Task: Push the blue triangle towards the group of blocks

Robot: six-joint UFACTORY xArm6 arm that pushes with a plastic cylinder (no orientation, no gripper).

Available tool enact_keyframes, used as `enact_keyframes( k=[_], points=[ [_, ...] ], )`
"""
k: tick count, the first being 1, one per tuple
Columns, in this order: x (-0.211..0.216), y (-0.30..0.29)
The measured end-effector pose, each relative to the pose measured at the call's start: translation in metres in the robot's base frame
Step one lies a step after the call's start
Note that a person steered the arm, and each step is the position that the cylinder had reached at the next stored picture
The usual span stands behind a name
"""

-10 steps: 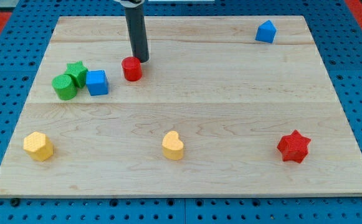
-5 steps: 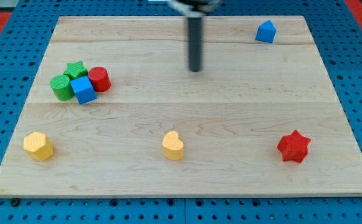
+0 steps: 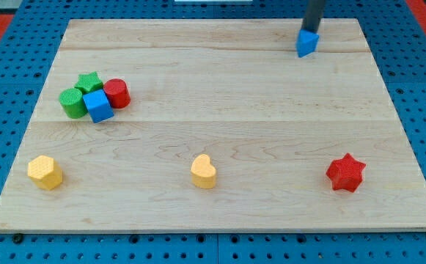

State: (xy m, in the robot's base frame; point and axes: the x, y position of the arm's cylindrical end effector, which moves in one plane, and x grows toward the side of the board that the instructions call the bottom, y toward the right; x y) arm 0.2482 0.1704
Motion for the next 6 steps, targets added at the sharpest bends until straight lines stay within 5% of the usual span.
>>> enact_keyframes(
  k=[1, 2, 6],
  points=[
    [0.004, 0.062],
    [0.022, 0.03],
    [0.07, -0.259]
  ],
)
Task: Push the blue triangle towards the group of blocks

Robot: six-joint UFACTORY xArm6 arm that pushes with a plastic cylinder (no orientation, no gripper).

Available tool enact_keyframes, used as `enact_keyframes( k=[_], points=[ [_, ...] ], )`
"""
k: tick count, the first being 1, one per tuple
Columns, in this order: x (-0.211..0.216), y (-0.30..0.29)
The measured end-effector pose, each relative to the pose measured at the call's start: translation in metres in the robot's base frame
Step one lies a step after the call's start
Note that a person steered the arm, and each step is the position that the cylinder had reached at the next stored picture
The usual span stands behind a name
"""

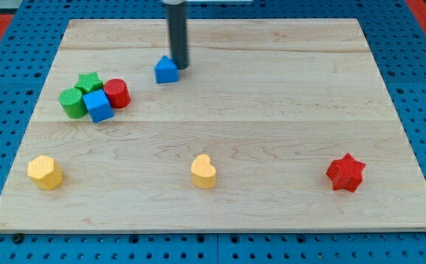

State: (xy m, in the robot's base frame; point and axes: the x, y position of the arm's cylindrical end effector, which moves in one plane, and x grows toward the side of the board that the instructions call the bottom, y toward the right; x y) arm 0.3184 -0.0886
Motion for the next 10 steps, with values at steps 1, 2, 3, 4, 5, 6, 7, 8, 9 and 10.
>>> enact_keyframes(
  k=[1, 2, 3, 4, 5, 6, 7, 8, 9, 10],
  points=[
    [0.001, -0.037],
    [0.006, -0.036],
    [0.011, -0.018],
    [0.025, -0.016],
    [0.036, -0.016],
    [0.037, -0.008],
    [0.049, -0.009],
    [0.057, -0.022],
    [0.057, -0.061],
    [0.051, -0.042]
  ],
)
